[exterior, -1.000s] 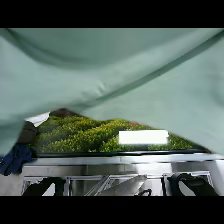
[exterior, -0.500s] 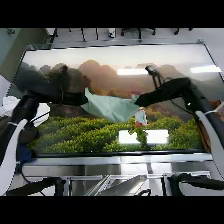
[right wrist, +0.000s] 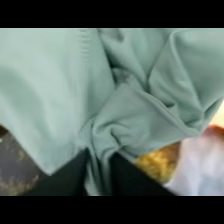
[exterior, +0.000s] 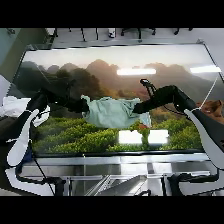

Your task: Fold the shirts.

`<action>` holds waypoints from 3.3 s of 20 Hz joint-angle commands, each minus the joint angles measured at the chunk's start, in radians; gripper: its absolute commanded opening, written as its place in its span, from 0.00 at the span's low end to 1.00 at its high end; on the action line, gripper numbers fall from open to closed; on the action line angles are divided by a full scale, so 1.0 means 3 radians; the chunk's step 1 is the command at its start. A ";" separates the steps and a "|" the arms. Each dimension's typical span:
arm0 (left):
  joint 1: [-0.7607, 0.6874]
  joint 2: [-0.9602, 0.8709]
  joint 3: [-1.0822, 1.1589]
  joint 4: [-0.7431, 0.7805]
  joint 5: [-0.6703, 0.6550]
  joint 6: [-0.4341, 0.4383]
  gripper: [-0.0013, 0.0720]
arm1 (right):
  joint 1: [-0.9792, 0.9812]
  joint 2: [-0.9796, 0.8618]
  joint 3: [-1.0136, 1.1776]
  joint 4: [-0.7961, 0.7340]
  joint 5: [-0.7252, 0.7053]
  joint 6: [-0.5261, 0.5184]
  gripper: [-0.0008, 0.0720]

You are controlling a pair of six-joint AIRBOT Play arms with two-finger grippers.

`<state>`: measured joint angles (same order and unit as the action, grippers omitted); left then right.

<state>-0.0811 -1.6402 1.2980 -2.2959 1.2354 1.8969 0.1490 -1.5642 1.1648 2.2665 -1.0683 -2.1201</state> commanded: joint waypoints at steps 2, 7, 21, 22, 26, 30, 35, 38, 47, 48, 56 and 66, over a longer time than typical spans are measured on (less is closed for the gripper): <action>0.0229 -0.0046 0.0155 -0.0001 0.0685 -0.0128 0.97 | -0.0136 0.0089 0.0009 -0.0022 -0.0509 0.0292 0.62; 0.0520 -0.0046 0.0357 -0.0041 0.0782 -0.0359 0.97 | -0.0935 -0.0019 0.0334 0.0033 -0.0229 0.0679 0.62; -0.0022 -0.0047 0.0356 0.0004 0.0271 -0.0506 0.75 | -0.0458 -0.1354 0.1386 0.0341 -0.0151 0.0702 0.62; -0.0022 -0.0047 0.0352 0.0004 0.0264 -0.0516 0.75 | -0.0404 -0.1414 0.1490 0.0366 -0.0153 0.0704 0.62; -0.0045 -0.0051 0.0097 -0.0013 -0.0029 -0.0525 0.75 | -0.0245 -0.1628 0.1830 0.0378 -0.0158 0.0861 0.62; -0.0053 -0.0053 0.0099 -0.0031 -0.0490 -0.0501 0.07 | -0.0216 -0.1691 0.1921 0.0399 -0.0164 0.0885 0.04; -0.0067 -0.0045 0.0145 -0.0033 -0.0610 -0.0432 0.05 | -0.0219 -0.1575 0.2260 0.0403 -0.0324 0.0888 0.04; -0.0066 0.0211 0.0500 -0.0028 -0.0591 -0.0264 0.05 | -0.0267 -0.1240 0.2904 0.0403 -0.0635 0.0959 0.04; -0.0003 0.1854 0.2829 0.0671 -0.0572 -0.0272 0.05 | -0.0671 0.1779 0.3232 -0.0263 0.0256 0.0422 0.04; -0.0005 0.2106 0.2677 0.0786 -0.0735 -0.0272 0.05 | -0.0704 0.2076 0.3128 -0.0553 0.0374 0.0434 0.04; -0.0043 0.3386 -0.0263 0.1199 -0.1887 -0.0271 0.05 | -0.0699 0.2670 0.1628 -0.1066 0.0027 0.0710 0.04; -0.0482 0.2005 -0.1762 0.1132 -0.2976 -0.0245 0.05 | -0.0698 0.2187 -0.1277 -0.0287 0.1078 0.0532 0.04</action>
<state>-0.2043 -0.8654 0.8181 -1.9526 0.4206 1.8183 -0.0608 -0.8505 0.9874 2.1387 -0.8978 -1.9499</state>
